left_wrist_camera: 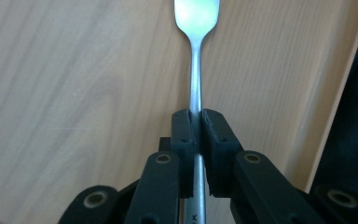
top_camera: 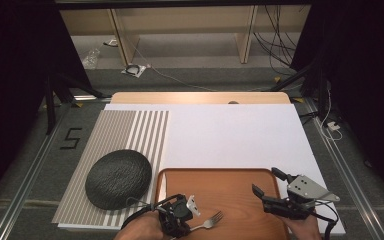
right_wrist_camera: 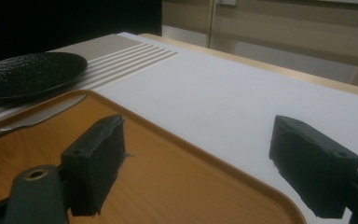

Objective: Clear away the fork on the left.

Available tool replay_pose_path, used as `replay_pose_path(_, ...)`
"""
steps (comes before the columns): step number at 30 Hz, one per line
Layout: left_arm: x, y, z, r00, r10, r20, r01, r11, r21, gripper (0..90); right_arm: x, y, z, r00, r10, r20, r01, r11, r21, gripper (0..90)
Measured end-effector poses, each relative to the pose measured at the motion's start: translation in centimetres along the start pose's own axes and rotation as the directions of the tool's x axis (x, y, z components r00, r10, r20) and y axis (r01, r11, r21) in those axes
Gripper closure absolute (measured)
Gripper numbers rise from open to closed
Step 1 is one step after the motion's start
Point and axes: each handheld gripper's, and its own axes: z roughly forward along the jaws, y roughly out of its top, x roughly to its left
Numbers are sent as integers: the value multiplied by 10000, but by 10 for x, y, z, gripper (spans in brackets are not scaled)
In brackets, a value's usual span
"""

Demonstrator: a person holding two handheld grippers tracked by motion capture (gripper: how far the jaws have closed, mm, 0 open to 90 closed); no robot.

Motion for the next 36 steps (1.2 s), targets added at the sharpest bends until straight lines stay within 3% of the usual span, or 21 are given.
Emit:
replay_pose_path(5,1,0,0,9999,-81,92,81,10000,1,819,0,0,0,10000,-8,5,8,10000,10,193)
replay_pose_path(6,1,0,0,9998,-118,177,119,9999,-46,779,0,0,0,10000,-23,-6,23,10000,19,193)
replay_pose_path(7,1,0,-1,9998,-164,56,165,9996,-215,729,0,0,0,10000,-1,-13,1,10000,0,193)
replay_pose_path(11,-3,2,-6,9997,28,-242,-47,9972,-749,724,-1,0,0,10000,-14,4,14,10000,17,193)
replay_pose_path(13,-6,3,-8,9978,338,-571,-392,9946,-959,805,-1,0,-1,10000,-7,7,7,10000,24,193)
replay_pose_path(16,-10,4,-8,9966,610,-554,-675,9899,-1247,871,0,0,0,10000,-17,-15,17,10000,18,193)
replay_pose_path(23,-18,6,4,9908,1256,-511,-1315,9818,-1371,895,0,0,0,10000,-32,-27,33,10000,68,193)
replay_pose_path(26,-20,8,11,9890,1366,-568,-1428,9816,-1265,895,0,0,1,10000,-14,-57,14,10000,65,193)
replay_pose_path(36,-11,6,10,9904,1049,-896,-1169,9831,-1406,895,0,0,0,10000,-15,-58,16,10000,63,193)
